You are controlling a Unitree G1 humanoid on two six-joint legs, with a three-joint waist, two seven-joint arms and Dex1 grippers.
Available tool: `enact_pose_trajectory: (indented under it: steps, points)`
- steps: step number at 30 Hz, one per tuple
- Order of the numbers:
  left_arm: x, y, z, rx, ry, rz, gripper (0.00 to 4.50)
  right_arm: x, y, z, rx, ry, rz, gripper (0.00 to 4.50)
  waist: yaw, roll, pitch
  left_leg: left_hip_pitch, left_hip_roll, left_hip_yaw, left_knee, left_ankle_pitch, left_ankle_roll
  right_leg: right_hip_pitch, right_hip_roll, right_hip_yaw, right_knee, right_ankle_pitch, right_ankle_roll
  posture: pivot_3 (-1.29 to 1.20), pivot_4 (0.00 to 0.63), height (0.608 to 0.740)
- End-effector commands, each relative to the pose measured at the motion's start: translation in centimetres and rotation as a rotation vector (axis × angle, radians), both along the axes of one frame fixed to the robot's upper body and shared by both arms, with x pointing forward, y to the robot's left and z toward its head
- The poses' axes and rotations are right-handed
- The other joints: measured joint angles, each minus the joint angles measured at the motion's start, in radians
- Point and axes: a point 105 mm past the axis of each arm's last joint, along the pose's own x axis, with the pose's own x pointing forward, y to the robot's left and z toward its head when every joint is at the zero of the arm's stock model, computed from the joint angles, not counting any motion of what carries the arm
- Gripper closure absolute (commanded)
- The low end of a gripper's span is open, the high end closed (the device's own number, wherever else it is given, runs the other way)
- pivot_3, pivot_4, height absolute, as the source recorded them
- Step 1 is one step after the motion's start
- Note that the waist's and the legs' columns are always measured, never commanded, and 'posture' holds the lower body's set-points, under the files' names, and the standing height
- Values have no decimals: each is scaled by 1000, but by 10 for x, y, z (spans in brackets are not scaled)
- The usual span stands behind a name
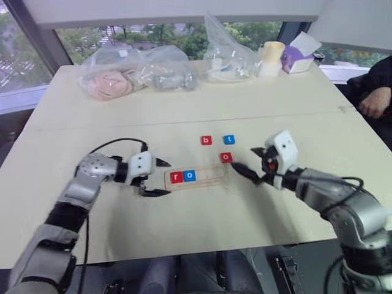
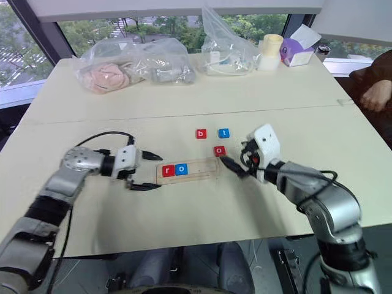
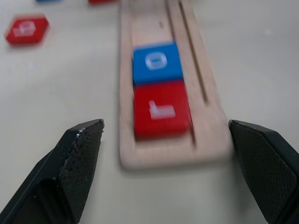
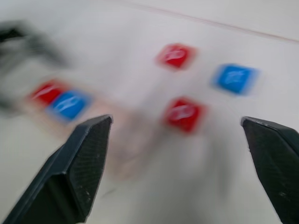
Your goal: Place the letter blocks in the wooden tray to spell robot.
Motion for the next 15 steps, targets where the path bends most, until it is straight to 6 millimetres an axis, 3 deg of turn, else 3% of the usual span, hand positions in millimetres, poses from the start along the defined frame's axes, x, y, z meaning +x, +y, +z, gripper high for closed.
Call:
enact_pose_trajectory:
  steps: [1,4,8,15]
  points:
    - [4,26,42,-107,-4,162,19,26,31,15,28,-19,-22,0,-12,1,0,0,1,0,0,0,0,-1,1,0,1,0,0,0,150,740]
    - [13,44,64,-230,-36,346,19,49,50,14,41,8,-65,0,-7,1,0,1,2,-1,0,0,0,-2,2,0,5,0,0,0,150,740]
    - [11,54,85,-387,-90,532,19,70,73,3,24,37,-90,0,-5,1,0,1,1,-1,0,0,0,-2,3,0,9,0,2,0,150,740]
    - [-8,52,92,-504,-144,690,19,87,87,-13,8,89,-107,0,-9,1,0,2,1,-1,0,0,0,-2,4,1,10,2,4,0,150,740]
